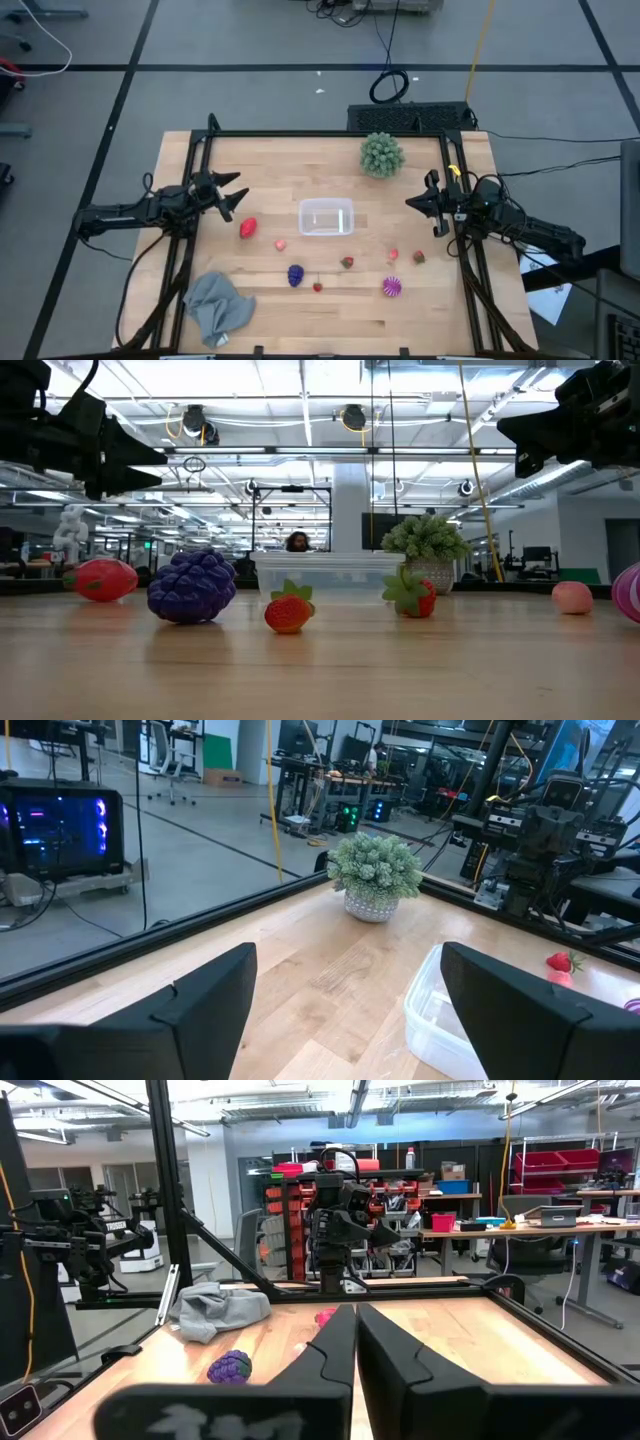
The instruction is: Pick and placing Produce into tupperware
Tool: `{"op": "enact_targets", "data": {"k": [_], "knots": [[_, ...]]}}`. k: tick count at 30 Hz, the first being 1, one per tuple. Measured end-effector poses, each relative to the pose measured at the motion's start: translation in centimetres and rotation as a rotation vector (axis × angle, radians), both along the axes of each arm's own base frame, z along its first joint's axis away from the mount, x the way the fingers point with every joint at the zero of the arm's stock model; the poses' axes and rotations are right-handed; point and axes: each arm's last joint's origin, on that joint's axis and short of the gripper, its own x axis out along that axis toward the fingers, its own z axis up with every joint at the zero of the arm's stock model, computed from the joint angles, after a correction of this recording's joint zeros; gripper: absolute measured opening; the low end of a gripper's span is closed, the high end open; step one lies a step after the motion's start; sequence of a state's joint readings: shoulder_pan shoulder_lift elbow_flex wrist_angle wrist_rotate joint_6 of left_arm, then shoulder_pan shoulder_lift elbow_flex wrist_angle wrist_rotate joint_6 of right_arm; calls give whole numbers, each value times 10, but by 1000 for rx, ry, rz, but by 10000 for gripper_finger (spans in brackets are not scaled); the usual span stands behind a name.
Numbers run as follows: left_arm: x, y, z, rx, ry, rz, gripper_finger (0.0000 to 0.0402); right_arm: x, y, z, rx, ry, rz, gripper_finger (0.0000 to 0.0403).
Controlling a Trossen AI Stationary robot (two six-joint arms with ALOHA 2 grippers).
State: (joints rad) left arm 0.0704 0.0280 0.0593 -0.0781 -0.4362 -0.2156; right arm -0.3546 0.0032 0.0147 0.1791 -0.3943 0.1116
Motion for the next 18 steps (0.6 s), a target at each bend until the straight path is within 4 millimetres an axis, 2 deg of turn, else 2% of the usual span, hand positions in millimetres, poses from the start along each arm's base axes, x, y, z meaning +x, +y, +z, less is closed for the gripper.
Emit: {"op": "enact_targets", "data": {"k": [14,18], "knots": [[0,0,0,1,1,0,324,0,0,0,0,0,0,4],[0,1,0,87,50,25,324,0,0,0,-2,-1,-1,4]]}}
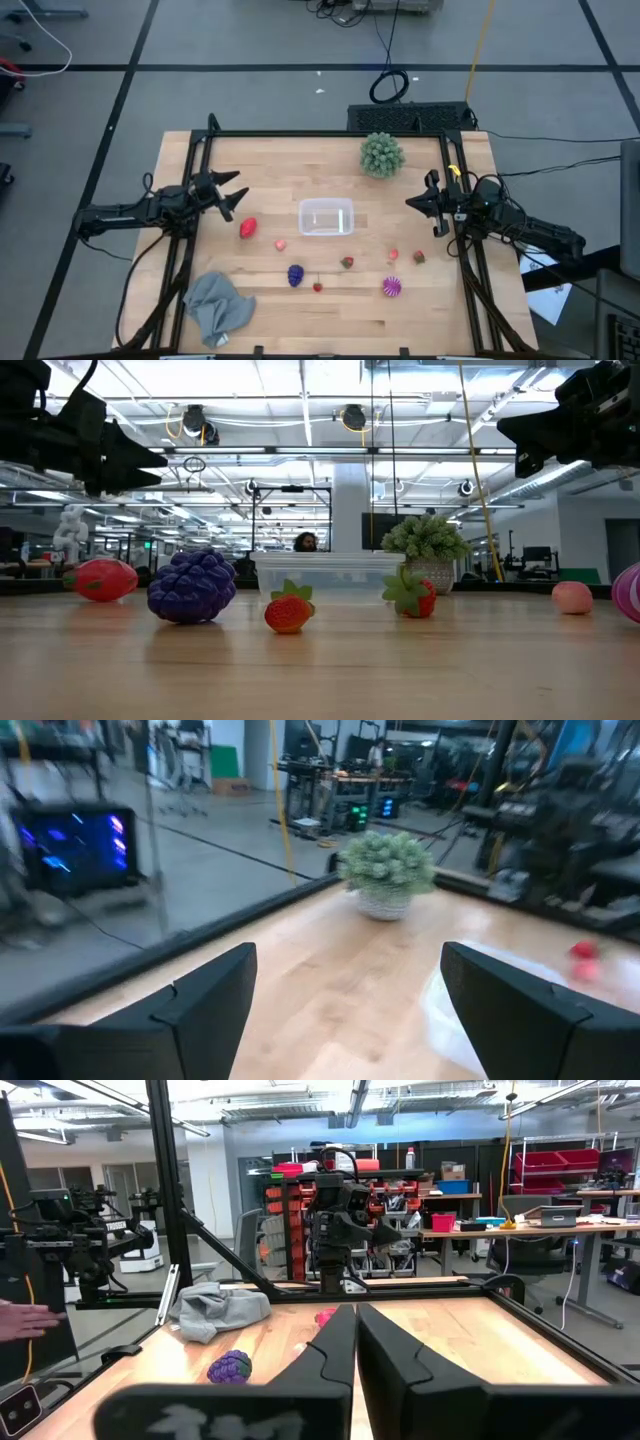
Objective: Pick and placing Produce into tupperware
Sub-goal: Put the red dragon fruit into the transparent bin
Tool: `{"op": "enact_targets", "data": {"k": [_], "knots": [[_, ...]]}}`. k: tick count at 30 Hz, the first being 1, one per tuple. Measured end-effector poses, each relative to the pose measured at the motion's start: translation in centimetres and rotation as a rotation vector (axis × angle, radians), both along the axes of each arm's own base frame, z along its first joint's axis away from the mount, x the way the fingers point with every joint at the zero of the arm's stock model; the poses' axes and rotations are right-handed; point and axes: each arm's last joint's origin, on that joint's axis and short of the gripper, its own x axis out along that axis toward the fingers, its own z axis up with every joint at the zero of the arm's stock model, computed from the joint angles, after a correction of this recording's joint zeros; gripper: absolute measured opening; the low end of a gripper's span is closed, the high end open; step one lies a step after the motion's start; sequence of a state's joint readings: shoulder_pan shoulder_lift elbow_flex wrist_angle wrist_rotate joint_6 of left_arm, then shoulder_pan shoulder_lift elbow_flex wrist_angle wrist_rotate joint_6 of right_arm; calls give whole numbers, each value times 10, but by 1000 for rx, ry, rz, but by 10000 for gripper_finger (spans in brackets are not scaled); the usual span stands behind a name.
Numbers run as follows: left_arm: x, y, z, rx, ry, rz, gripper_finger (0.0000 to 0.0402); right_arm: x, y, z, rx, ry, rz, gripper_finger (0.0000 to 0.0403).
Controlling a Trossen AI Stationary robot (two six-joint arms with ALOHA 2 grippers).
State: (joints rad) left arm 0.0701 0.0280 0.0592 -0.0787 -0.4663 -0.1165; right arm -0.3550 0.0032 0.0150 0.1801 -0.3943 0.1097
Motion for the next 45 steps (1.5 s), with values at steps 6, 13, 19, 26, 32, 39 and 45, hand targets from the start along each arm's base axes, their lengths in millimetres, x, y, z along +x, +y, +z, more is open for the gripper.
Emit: {"op": "enact_targets", "data": {"k": [6,13,19,26,32,39,45], "knots": [[0,0,0,49,29,4,324,-1,0,4,-108,-43,-17,4],[0,0,1,49,21,4,324,-1,0,5,36,-46,10,4],[0,0,4,23,-28,6,324,-2,1,8,102,-80,28,4],[0,0,11,-139,-209,4,324,-7,3,25,38,-251,41,4],[-1,-3,25,-182,-374,-143,324,-19,8,44,29,-475,96,4],[-11,-11,63,-78,-534,-300,324,-29,11,57,22,-607,137,4],[-32,-12,120,11,-552,-267,324,-31,12,104,-109,-610,67,4]]}}
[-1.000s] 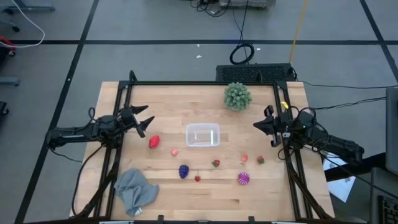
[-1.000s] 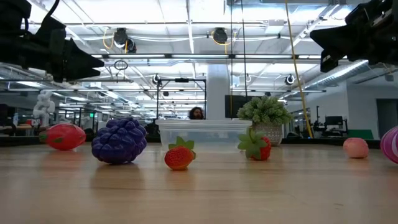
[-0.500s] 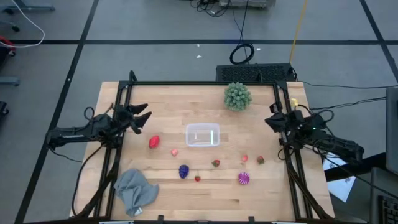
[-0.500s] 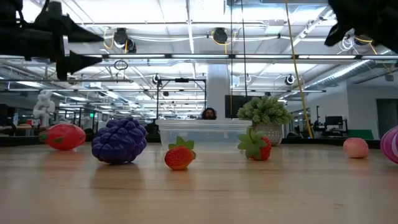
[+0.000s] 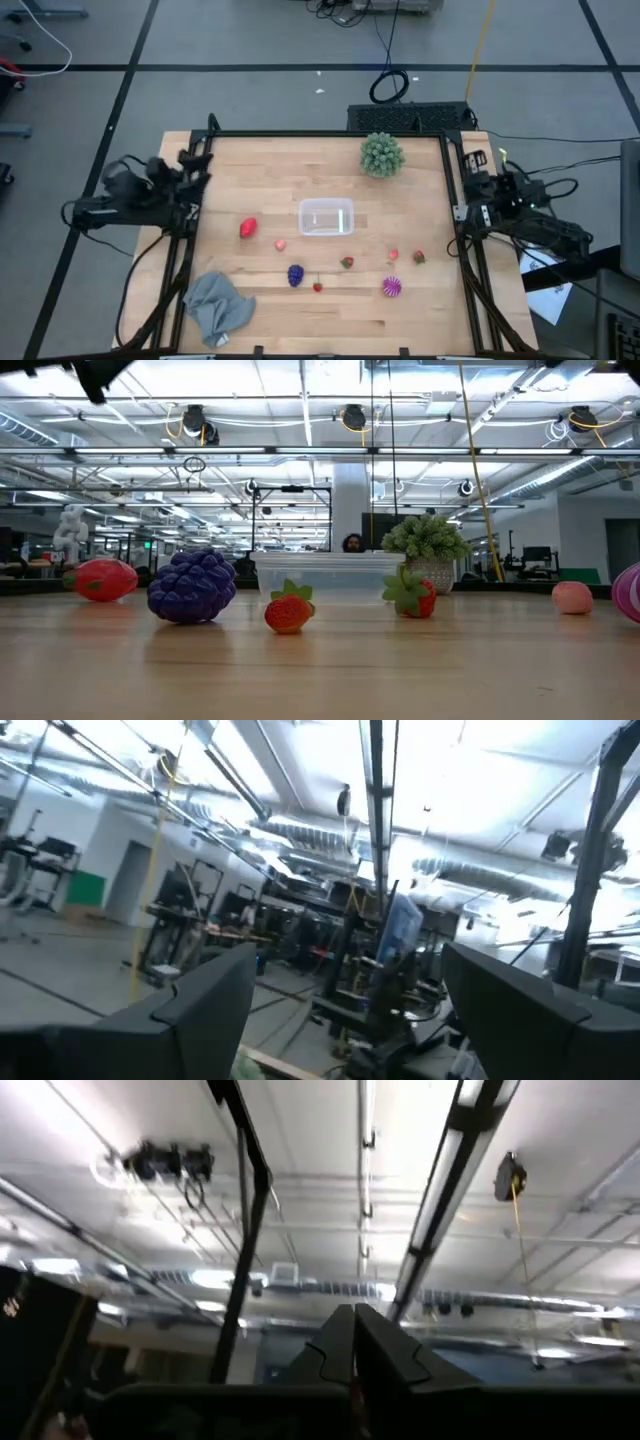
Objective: Pick and placing Produce into tupperware
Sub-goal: Put the red dragon fruit into the transparent bin
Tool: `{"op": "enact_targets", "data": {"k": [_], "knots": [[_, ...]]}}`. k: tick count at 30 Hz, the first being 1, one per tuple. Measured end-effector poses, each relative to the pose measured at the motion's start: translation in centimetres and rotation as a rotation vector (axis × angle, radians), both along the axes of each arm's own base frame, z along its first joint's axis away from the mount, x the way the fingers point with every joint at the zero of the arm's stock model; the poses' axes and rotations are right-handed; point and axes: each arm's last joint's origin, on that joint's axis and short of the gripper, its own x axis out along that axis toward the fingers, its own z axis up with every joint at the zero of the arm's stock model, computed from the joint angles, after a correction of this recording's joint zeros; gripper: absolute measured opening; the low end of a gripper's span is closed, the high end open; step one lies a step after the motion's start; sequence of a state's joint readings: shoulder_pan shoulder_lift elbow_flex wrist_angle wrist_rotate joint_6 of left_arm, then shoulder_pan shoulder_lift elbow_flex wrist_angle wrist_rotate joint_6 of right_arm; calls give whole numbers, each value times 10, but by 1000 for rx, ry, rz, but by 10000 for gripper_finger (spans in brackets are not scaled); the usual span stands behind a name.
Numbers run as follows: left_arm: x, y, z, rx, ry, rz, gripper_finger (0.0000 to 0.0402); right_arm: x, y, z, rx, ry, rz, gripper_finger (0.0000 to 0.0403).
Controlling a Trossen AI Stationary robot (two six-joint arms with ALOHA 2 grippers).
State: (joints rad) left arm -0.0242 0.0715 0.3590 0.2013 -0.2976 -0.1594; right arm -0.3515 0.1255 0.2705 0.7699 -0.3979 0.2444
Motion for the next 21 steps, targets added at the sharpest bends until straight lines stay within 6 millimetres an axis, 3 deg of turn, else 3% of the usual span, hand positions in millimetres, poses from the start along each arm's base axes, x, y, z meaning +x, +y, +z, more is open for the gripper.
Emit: {"op": "enact_targets", "data": {"k": [5,13,17,21], "knots": [[-8,3,44,-54,217,114,324,9,-3,56,-41,128,-78,4],[20,7,95,-99,605,392,324,39,-18,120,77,775,-200,4],[38,8,114,-130,710,499,324,47,-24,130,199,1110,-288,4],[55,7,120,-180,798,534,324,52,-27,124,287,1379,-316,4]]}}
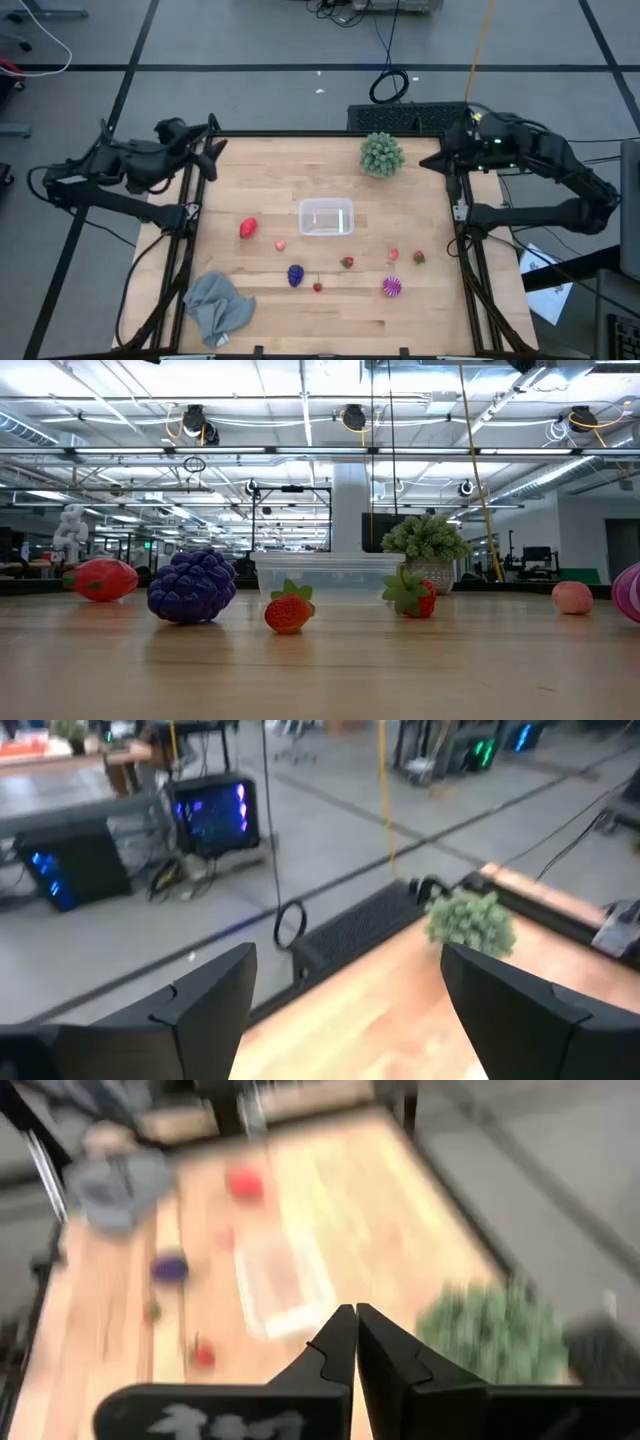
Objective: Pick and placing Produce into tupperware
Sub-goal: Put the red dragon fruit into the transparent bin
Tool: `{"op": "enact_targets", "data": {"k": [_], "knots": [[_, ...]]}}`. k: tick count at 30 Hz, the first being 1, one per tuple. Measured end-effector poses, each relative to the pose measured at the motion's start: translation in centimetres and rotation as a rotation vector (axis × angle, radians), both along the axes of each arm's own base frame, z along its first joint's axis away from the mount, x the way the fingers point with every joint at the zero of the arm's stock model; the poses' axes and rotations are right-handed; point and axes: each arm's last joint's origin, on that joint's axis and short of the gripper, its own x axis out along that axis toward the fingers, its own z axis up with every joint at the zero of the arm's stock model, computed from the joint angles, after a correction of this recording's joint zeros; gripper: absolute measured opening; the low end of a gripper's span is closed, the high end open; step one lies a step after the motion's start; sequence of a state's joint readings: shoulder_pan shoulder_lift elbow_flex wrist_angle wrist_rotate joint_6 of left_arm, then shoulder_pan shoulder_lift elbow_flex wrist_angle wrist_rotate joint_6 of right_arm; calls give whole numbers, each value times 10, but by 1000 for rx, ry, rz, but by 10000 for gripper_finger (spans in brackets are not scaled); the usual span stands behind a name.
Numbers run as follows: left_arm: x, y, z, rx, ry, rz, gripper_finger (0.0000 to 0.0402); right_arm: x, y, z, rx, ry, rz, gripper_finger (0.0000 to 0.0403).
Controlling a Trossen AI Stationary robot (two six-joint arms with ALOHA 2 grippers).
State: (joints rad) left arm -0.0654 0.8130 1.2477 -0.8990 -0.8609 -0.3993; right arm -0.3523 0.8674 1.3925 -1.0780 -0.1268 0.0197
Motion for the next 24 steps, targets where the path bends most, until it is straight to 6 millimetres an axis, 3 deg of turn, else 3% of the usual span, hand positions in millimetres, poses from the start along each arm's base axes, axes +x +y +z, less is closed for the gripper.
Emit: {"op": "enact_targets", "data": {"k": [10,24], "knots": [[28,-2,-34,-130,236,79,324,18,-6,-28,35,210,36,4],[71,-6,-62,-172,420,76,324,30,-11,-51,12,226,63,4]]}}
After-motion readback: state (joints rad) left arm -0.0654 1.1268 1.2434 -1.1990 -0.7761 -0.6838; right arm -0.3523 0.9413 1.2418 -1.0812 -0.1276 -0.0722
